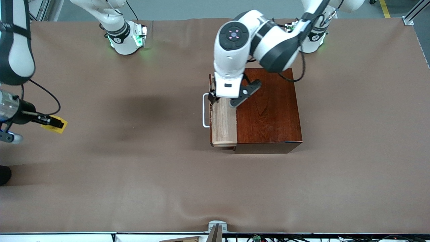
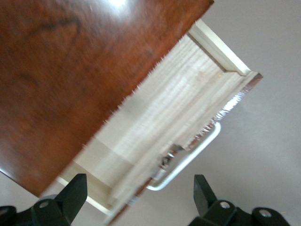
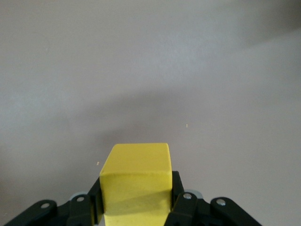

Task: Open drawer, take yellow block, close drawer
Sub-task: 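Push the drawer shut with the left gripper while the right gripper lowers the cube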

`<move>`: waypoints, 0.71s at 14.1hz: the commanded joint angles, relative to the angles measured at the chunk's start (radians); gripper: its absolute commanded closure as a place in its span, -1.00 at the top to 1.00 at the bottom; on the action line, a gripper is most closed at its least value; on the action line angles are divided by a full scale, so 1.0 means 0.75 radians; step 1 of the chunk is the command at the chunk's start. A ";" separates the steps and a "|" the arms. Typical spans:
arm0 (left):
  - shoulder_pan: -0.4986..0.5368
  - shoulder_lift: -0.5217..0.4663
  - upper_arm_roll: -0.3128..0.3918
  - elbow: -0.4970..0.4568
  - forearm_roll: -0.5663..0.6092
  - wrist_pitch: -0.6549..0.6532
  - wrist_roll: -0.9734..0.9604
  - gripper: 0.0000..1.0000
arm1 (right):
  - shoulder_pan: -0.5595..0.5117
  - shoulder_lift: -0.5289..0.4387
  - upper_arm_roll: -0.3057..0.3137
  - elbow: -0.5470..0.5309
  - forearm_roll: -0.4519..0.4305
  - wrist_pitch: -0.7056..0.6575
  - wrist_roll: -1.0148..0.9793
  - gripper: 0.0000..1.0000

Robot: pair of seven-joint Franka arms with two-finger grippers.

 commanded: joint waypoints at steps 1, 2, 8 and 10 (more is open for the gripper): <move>-0.066 0.089 0.024 0.089 0.010 0.059 -0.286 1.00 | -0.030 0.123 0.029 0.009 -0.021 0.146 -0.086 -1.00; -0.087 0.115 0.030 0.095 0.010 0.084 -0.395 1.00 | -0.054 0.168 0.029 0.009 -0.021 0.199 -0.131 -1.00; -0.224 0.197 0.138 0.099 0.028 0.219 -0.898 1.00 | -0.161 0.371 0.029 0.009 -0.037 0.416 -0.272 -1.00; -0.232 0.232 0.144 0.099 0.032 0.233 -1.088 1.00 | -0.187 0.424 0.029 0.018 -0.041 0.469 -0.327 -1.00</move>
